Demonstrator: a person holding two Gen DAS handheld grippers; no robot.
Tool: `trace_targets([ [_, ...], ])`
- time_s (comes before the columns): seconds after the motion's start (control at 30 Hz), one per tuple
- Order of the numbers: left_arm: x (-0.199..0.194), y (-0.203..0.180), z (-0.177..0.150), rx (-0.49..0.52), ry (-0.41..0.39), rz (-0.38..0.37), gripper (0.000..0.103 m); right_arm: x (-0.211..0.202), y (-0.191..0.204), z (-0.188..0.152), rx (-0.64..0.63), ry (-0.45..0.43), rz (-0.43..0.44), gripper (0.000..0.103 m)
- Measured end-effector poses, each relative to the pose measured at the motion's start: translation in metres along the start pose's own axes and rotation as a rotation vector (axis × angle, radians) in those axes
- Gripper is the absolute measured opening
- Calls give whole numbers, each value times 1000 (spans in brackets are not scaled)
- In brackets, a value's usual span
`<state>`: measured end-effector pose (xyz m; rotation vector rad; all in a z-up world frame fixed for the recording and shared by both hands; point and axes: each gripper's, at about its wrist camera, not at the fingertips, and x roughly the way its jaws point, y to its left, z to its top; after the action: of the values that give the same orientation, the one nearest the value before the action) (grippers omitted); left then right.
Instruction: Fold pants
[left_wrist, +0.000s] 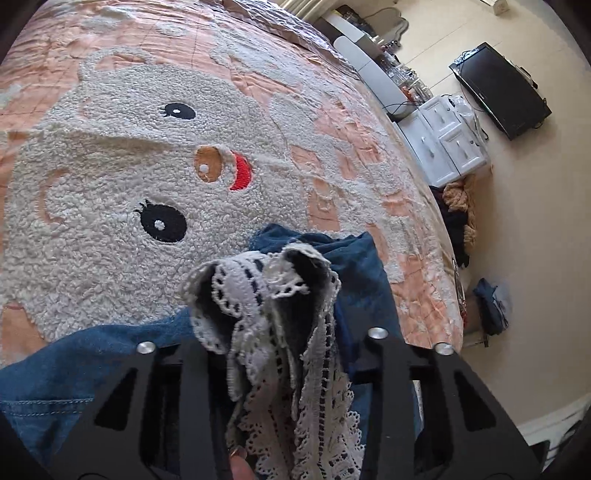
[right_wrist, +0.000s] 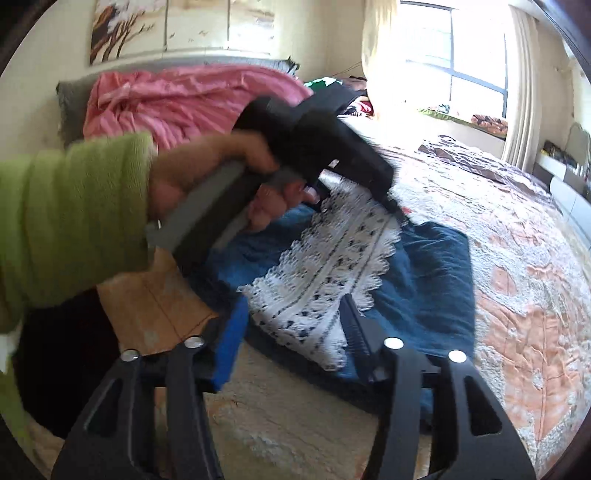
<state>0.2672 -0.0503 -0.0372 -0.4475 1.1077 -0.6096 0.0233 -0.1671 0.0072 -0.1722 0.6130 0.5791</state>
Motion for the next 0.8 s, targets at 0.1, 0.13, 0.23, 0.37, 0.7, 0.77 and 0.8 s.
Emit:
trace_targets([
  [0.1, -1, 5, 1, -6, -8, -40, 17, -15, -39, 14, 126, -33, 7, 53],
  [0.13, -2, 4, 2, 5, -10, -46, 16, -19, -54, 16, 170, -38, -13, 53],
  [0.23, -5, -1, 3, 35, -15, -52, 14, -7, -108, 29, 295, 7, -27, 53],
  [0.37, -6, -10, 5, 52, -31, -73, 14, 35, -172, 38, 425, 115, -14, 54],
  [0.7, 0, -21, 7, 63, -44, -138, 13, 100, -211, 45, 531, 242, 171, 12],
  [0.77, 3, -20, 9, 75, -49, -73, 13, 87, -212, 47, 505, 205, 133, 12],
  [0.8, 8, -16, 11, 65, -44, -45, 13, 86, -213, 46, 498, 203, 115, 12],
])
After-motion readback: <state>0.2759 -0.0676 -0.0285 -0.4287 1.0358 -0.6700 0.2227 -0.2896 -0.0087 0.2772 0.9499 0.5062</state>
